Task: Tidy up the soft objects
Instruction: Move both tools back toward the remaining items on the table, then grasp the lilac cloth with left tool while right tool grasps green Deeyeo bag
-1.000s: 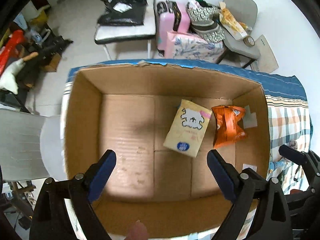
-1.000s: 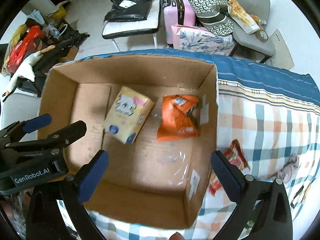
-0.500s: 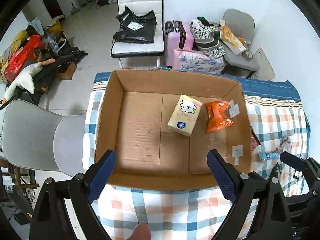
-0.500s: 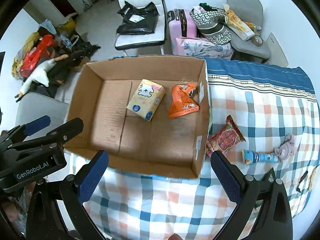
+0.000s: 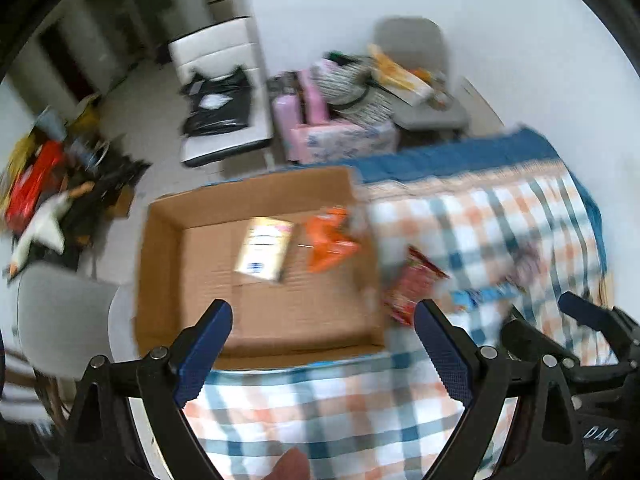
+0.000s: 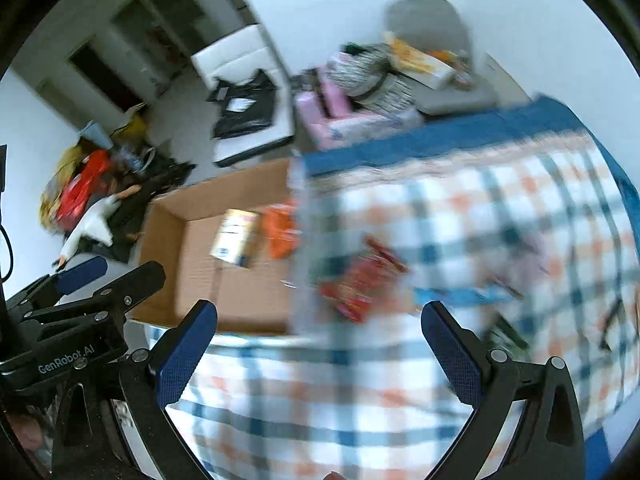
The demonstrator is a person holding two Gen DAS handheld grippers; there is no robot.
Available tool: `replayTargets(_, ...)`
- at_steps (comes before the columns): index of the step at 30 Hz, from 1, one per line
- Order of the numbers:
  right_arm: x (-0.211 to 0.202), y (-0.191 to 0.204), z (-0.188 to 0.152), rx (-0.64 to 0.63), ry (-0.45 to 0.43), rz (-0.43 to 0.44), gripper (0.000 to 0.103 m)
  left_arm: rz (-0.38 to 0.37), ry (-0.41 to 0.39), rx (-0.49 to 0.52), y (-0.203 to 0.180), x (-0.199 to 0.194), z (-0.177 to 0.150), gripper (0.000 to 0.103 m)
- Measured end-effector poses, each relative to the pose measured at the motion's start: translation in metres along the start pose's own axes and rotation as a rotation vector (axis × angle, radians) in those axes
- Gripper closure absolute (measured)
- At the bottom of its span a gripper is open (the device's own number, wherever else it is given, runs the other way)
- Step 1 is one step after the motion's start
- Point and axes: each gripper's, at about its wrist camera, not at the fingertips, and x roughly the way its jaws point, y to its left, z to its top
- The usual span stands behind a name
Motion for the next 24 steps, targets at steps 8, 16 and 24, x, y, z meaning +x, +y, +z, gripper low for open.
replayTargets(8, 0.057, -0.182, -0.054, 0.385, 0.219, -0.130, 0.000, 0.067, 0.132, 0.249, -0.126, 0.081, -0.007, 0.010)
replayTargets(16, 0.153, -0.244, -0.091, 0.579, 0.353, -0.033, 0.009, 0.146, 0.253, 0.346, -0.174, 0.146, -0.012, 0.010)
replayTargets(24, 0.159, -0.273, -0.092, 0.596, 0.377, -0.053, 0.063, 0.076, 0.286, 0.384, -0.226, 0.165, 0.018, 0.010)
